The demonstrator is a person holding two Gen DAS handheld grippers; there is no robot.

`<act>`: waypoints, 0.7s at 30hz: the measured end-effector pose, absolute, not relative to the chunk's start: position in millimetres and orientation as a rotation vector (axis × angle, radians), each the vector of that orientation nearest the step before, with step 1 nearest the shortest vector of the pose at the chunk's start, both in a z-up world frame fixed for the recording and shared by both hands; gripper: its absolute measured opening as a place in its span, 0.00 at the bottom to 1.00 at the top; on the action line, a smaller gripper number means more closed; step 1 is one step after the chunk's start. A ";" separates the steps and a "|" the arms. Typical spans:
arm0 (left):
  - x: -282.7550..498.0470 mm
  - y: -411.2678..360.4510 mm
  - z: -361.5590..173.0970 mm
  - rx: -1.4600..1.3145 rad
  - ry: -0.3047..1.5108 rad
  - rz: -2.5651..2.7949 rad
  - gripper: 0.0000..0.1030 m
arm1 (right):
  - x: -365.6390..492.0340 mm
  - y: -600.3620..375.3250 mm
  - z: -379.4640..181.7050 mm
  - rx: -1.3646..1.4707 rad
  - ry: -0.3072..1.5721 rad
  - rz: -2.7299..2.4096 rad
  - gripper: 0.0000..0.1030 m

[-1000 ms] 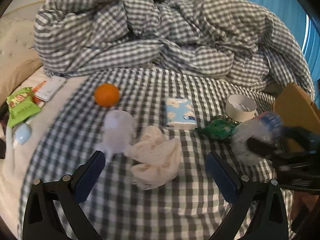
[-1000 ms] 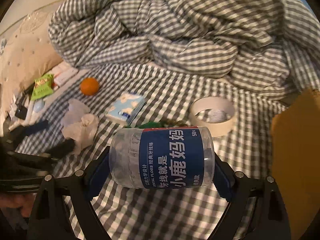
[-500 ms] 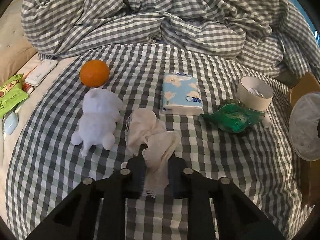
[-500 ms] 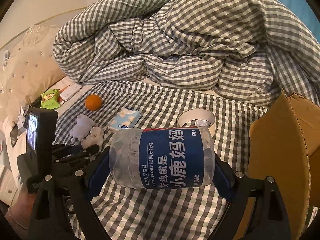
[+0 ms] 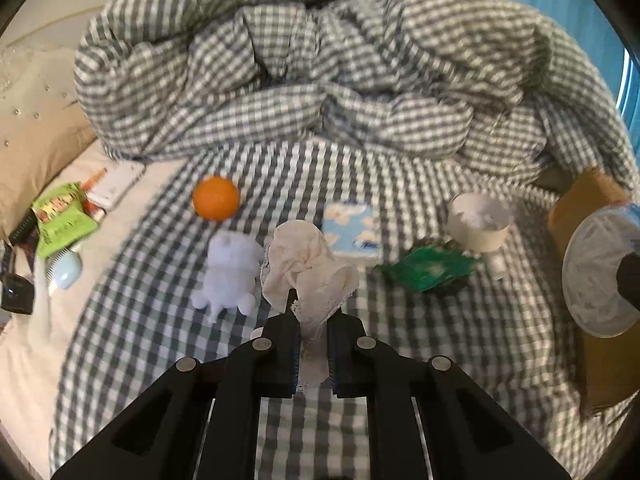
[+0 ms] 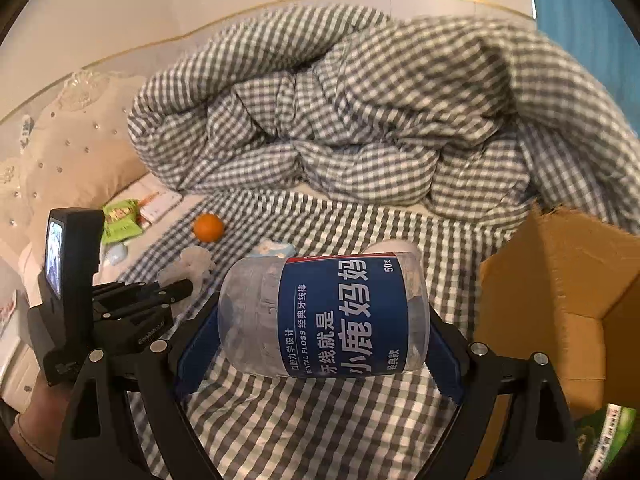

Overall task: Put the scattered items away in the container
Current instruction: 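Carry bottle and tissue over the cardboard box and open both tools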

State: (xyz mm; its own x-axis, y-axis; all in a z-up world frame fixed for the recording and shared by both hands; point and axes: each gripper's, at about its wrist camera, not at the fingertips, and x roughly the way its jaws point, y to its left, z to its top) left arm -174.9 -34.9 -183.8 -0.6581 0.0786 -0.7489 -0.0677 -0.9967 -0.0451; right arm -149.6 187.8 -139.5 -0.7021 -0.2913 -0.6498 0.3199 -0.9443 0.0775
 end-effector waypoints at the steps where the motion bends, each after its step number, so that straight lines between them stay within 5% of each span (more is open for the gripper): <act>1: -170.8 -33.4 -176.2 -1.243 -0.020 2.796 0.10 | -144.5 190.3 -132.7 0.976 0.053 -2.634 0.87; 21: -64.4 65.2 -16.9 -0.807 -0.012 2.796 0.10 | -40.9 307.5 -23.1 0.703 -0.016 -2.853 0.87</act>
State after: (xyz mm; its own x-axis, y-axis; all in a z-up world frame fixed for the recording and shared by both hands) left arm -64.4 65.2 -16.9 -0.8215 0.2224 -0.5250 -0.2178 -0.9734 -0.0716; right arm -40.9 307.5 -23.1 -0.8662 -0.1986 -0.4586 0.1934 -0.9793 0.0588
